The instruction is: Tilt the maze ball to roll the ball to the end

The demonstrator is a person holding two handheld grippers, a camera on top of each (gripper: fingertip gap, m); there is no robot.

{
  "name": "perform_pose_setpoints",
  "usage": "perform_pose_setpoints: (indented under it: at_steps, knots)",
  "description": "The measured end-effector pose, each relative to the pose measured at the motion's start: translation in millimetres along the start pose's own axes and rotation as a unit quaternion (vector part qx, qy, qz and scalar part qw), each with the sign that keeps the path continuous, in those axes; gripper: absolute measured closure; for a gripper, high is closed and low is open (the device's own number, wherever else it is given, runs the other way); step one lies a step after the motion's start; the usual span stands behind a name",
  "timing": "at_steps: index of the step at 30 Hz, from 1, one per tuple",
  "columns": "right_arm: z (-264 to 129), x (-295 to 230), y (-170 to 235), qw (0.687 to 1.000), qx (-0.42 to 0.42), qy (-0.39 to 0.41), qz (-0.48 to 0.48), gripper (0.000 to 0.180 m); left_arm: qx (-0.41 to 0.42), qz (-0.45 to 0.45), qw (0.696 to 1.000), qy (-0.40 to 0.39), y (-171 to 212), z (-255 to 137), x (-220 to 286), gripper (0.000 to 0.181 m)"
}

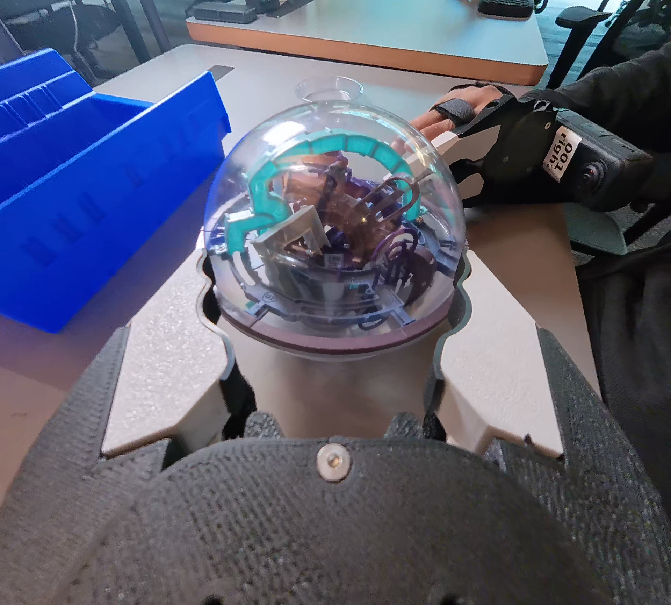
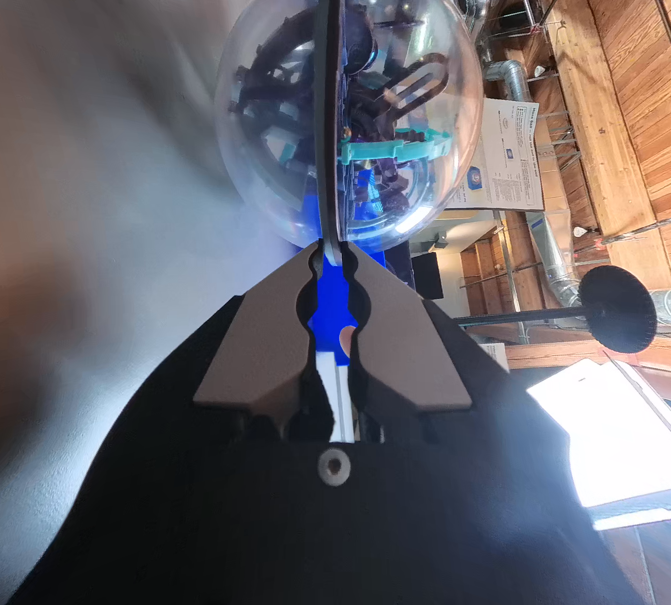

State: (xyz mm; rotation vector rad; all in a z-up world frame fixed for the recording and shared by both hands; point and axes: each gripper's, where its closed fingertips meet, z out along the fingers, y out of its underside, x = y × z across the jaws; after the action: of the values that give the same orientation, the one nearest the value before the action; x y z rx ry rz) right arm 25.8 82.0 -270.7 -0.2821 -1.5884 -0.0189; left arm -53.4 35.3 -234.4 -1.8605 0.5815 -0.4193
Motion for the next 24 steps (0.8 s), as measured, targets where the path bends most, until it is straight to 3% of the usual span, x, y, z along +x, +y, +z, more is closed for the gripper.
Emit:
perform_pose_setpoints:
  at_steps: [11,20,24]
  knots:
    - [1,-13,-8,0.989,-0.008,-0.078,0.127,0.172,-0.049,-0.091,0.994,0.034,-11,3,-8,0.051]
    - [-5,-28,-18,0.949,-0.110,-0.130,0.264,0.172,-0.050,-0.137,0.988,0.057,-23,17,-12,0.051]
    - [-15,-36,-43,0.937,-0.089,-0.168,0.295,0.174,-0.069,-0.144,0.982,0.099,-29,26,-6,0.051]
